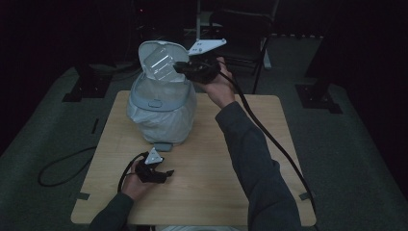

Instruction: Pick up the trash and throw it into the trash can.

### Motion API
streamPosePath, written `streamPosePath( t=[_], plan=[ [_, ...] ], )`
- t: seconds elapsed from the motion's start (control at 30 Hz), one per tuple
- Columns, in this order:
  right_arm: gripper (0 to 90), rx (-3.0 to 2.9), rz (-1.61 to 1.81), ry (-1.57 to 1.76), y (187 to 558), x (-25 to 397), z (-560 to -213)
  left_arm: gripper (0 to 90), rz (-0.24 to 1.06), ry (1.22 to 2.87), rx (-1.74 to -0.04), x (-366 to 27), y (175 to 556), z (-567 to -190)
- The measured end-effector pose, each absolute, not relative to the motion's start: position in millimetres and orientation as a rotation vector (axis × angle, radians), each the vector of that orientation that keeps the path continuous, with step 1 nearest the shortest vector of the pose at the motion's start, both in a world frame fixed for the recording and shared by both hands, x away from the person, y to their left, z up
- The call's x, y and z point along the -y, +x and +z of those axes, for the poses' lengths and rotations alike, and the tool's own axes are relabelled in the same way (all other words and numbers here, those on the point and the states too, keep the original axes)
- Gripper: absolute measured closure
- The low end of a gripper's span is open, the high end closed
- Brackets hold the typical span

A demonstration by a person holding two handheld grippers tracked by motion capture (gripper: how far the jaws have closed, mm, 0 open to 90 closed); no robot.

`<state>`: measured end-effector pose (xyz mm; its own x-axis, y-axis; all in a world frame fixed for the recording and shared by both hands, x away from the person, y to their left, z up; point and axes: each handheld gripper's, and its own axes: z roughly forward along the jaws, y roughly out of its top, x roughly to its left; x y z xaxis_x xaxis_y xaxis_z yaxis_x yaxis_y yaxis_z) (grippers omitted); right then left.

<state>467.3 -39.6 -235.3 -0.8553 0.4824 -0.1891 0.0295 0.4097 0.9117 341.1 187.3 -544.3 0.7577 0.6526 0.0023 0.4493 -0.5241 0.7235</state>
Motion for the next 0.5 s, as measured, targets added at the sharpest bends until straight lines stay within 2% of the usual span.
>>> streamPosePath(
  t=[0.23,0.27,0.3,0.33,0.5],
  plan=[
    [82.9,-2.260,1.417,0.440,472,29,-237,30.3,0.353,2.210,-0.823,-187,341,-544],
    [80.4,-2.265,1.391,0.432,472,27,-238,30.3,0.353,2.211,-0.823,-187,341,-544],
    [69.1,-2.272,1.372,0.426,472,25,-239,30.3,0.354,2.212,-0.821,-187,341,-544],
    [66.2,-2.270,1.350,0.424,471,23,-241,30.3,0.355,2.213,-0.820,-187,341,-544],
    [64.9,-2.249,1.361,0.473,472,27,-243,30.3,0.350,2.204,-0.827,-187,341,-545]
  ],
)
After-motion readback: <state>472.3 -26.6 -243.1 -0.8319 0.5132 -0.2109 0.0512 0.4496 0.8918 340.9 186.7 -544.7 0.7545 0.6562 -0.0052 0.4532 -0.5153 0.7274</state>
